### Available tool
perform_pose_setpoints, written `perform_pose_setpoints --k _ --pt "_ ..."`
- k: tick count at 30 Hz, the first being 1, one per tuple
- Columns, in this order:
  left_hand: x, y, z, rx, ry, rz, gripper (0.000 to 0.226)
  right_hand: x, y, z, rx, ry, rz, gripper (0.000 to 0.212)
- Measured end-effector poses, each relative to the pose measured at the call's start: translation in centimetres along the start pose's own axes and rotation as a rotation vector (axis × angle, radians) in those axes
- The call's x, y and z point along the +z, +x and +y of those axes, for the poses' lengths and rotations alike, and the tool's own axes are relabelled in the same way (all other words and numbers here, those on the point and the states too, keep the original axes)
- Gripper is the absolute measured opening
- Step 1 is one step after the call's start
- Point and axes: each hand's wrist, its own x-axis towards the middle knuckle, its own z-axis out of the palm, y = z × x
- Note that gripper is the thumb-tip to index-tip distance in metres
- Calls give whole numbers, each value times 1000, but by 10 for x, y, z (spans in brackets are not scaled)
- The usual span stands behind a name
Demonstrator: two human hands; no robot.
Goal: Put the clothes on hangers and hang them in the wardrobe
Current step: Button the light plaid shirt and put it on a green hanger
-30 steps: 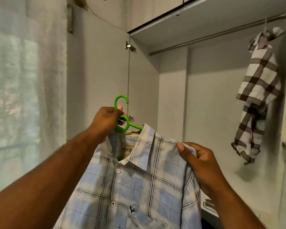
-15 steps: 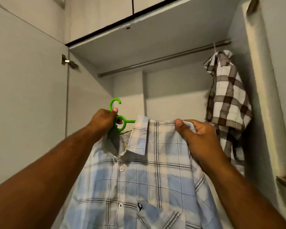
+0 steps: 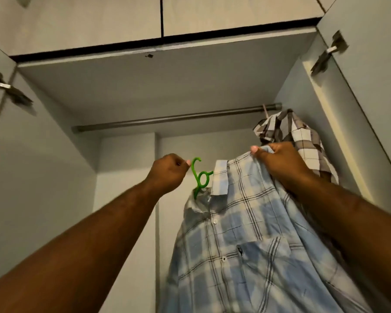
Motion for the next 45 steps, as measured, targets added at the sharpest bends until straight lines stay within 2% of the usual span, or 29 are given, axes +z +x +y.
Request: perform_pose_setpoints --k 5,8,12,18,26,33,45 --pt "27 36 -18 148 10 -40 34 15 57 -15 34 -36 206 37" --pt "39 54 -20 186 -11 -48 32 23 94 -23 37 -104 333 40" --pt "54 71 -14 258 -33 -47 35 35 125 -25 59 -172 386 40" --pt "81 84 -5 281 -28 -53 38 48 166 7 70 -149 403 46" --pt "109 85 -1 290 19 -32 41 29 190 30 9 -185 440 38" --pt "124 84 -1 286 51 -26 42 12 193 27 -52 -222 496 43" --pt "133 84 -19 262 8 -5 39 1 180 20 -139 -395 421 44"
